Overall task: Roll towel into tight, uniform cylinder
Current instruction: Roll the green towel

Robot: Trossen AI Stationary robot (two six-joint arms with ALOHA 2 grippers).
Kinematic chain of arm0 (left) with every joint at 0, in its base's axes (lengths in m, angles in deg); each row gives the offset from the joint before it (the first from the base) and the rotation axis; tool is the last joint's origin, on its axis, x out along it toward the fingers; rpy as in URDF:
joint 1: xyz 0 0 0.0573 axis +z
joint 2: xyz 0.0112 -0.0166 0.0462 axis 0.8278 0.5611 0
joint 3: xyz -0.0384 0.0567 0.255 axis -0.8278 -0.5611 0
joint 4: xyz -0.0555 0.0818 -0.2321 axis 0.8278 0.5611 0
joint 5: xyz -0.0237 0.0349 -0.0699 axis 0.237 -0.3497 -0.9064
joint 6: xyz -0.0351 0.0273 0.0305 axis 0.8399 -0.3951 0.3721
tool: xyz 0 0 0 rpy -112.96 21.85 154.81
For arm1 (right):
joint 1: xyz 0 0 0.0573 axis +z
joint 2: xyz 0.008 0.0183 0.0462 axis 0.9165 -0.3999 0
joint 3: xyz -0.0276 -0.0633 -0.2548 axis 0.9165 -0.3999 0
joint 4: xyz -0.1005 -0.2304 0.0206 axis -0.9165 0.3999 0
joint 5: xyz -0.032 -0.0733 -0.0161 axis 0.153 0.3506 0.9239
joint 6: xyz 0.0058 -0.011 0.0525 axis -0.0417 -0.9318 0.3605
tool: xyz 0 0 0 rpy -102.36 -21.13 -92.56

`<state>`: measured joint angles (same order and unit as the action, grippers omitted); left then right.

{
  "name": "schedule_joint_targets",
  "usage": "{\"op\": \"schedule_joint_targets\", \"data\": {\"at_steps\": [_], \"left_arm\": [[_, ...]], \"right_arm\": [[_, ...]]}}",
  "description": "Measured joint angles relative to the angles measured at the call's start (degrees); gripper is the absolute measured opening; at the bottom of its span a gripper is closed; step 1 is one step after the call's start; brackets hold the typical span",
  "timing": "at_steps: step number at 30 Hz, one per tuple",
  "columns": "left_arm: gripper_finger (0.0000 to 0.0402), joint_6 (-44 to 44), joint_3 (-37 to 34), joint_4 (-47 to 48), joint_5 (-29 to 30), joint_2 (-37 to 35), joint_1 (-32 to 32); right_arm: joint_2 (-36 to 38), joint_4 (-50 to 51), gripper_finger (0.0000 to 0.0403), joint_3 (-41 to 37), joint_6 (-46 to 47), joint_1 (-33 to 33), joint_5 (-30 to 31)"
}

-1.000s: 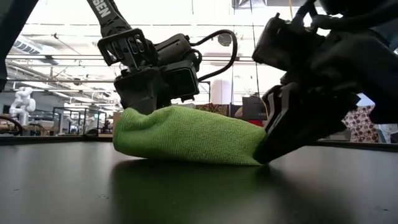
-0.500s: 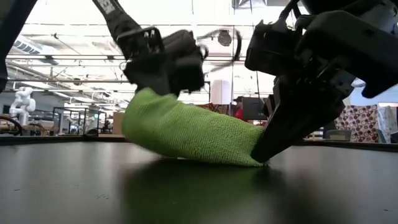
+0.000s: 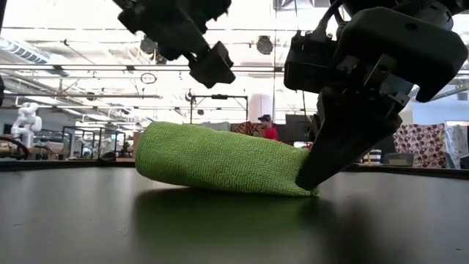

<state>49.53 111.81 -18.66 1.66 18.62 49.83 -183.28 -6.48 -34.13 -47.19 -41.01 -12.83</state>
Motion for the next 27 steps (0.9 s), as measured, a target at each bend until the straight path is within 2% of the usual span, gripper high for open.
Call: {"op": "schedule_joint_targets", "data": {"at_steps": [5,7,12,16,19,22,27], "left_arm": [[0.0259,-1.74,-0.23,0.33,10.76,4.47,-5.88],[0.0250,-1.12,-0.56,0.23,12.14,6.74,-6.21],[0.0211,2.26,-1.38,-0.31,12.14,13.40,-5.99],[0.0182,3.04,-1.13,-1.32,10.12,15.47,-5.74],[0.0175,2.99,-1.18,-1.88,7.66,15.56,-5.35],[0.0185,3.04,-1.39,-1.51,4.79,14.00,-4.96],[0.0239,3.73,-0.69,0.74,2.15,9.36,-4.31]], "right_arm": [[-0.04,0.01,0.0033,0.00,-0.83,0.00,0.12],[-0.04,0.03,0.0033,-0.02,-0.90,-0.01,0.17],[-0.04,0.01,0.0033,-0.02,-0.92,-0.01,0.21],[-0.04,-0.03,0.0034,-0.05,-0.63,0.02,0.21],[0.66,-0.01,0.0041,-0.09,-0.70,0.10,0.39],[2.54,1.03,0.0068,-0.33,-2.01,0.15,0.37],[8.94,3.60,0.0140,-0.45,-4.96,0.21,-0.05]]}}
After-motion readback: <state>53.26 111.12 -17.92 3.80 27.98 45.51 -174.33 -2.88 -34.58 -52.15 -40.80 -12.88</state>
